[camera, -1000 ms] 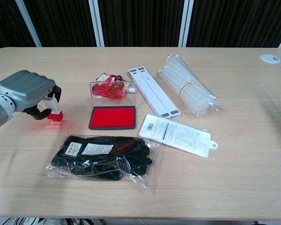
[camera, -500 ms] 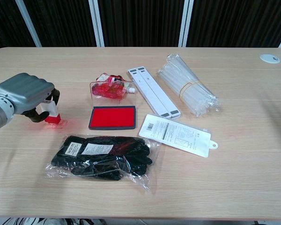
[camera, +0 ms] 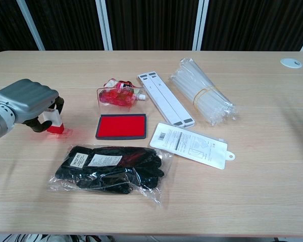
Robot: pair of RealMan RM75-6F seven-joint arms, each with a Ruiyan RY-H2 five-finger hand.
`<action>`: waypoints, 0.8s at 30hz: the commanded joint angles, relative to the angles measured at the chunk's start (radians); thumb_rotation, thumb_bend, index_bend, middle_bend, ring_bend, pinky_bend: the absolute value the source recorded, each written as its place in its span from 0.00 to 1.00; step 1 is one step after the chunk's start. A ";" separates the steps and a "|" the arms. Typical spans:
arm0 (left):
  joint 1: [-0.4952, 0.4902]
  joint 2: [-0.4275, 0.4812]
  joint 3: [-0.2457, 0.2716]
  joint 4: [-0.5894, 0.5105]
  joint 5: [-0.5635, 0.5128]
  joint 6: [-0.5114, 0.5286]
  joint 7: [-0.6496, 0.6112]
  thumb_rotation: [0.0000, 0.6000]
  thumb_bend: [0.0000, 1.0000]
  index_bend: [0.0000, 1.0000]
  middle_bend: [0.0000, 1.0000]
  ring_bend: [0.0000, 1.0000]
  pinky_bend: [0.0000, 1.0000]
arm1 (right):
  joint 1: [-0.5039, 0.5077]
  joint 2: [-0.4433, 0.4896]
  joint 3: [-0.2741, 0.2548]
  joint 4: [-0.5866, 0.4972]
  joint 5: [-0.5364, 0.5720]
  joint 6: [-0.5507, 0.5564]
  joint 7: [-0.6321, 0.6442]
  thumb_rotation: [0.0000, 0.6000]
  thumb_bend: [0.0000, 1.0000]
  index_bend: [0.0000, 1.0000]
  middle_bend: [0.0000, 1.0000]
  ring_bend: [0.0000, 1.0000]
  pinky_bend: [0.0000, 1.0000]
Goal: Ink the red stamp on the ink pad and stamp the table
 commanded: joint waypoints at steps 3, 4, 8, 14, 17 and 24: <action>0.001 0.002 -0.001 -0.005 -0.003 0.001 0.005 1.00 0.39 0.55 0.58 0.50 0.62 | 0.000 0.001 0.000 -0.001 0.000 -0.001 0.001 1.00 0.12 0.00 0.00 0.00 0.16; 0.001 0.002 -0.001 -0.006 -0.003 0.002 0.006 1.00 0.38 0.55 0.58 0.50 0.62 | 0.000 0.001 0.000 -0.001 0.000 -0.001 0.001 1.00 0.12 0.00 0.00 0.00 0.16; 0.001 0.003 0.000 -0.010 -0.006 0.002 0.011 1.00 0.38 0.54 0.56 0.49 0.61 | 0.000 0.001 -0.001 -0.002 0.000 -0.001 0.002 1.00 0.12 0.00 0.00 0.00 0.16; 0.002 0.004 0.000 -0.014 -0.011 0.004 0.020 1.00 0.38 0.52 0.54 0.47 0.60 | -0.001 0.002 0.000 -0.003 0.001 -0.001 0.004 1.00 0.12 0.00 0.00 0.00 0.16; 0.003 0.004 0.000 -0.014 -0.016 0.003 0.023 1.00 0.36 0.51 0.53 0.46 0.59 | -0.001 0.002 -0.001 -0.004 0.000 -0.001 0.004 1.00 0.12 0.00 0.00 0.00 0.16; 0.003 0.006 0.001 -0.018 -0.026 0.004 0.037 1.00 0.32 0.49 0.51 0.43 0.57 | -0.001 0.002 -0.001 -0.005 0.000 -0.001 0.005 1.00 0.12 0.00 0.00 0.00 0.16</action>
